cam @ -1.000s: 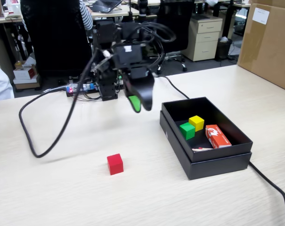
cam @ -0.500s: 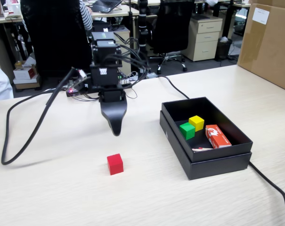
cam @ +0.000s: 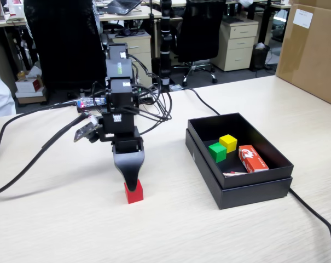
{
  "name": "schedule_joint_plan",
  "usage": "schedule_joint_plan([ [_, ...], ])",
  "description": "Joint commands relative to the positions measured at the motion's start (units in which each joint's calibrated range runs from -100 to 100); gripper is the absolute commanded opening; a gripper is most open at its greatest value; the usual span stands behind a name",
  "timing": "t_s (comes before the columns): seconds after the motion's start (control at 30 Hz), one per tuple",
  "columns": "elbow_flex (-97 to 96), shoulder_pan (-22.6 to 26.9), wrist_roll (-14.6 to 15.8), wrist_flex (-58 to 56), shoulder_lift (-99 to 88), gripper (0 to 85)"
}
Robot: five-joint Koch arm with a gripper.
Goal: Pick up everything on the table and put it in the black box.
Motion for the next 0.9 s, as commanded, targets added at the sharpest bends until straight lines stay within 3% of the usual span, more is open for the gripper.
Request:
schedule_joint_plan([
  [0.0,5.5,0.2,-0.5,1.9,0.0,47.7],
  [0.27,7.2,0.5,-1.2,3.2,5.4,44.1],
  [0.33,8.2,0.6,-1.2,3.2,6.7,39.8],
  [0.63,9.1,0.4,-1.3,3.2,5.8,0.9],
  [0.87,-0.6,1.9,-0.9,3.1,-11.5,0.9],
])
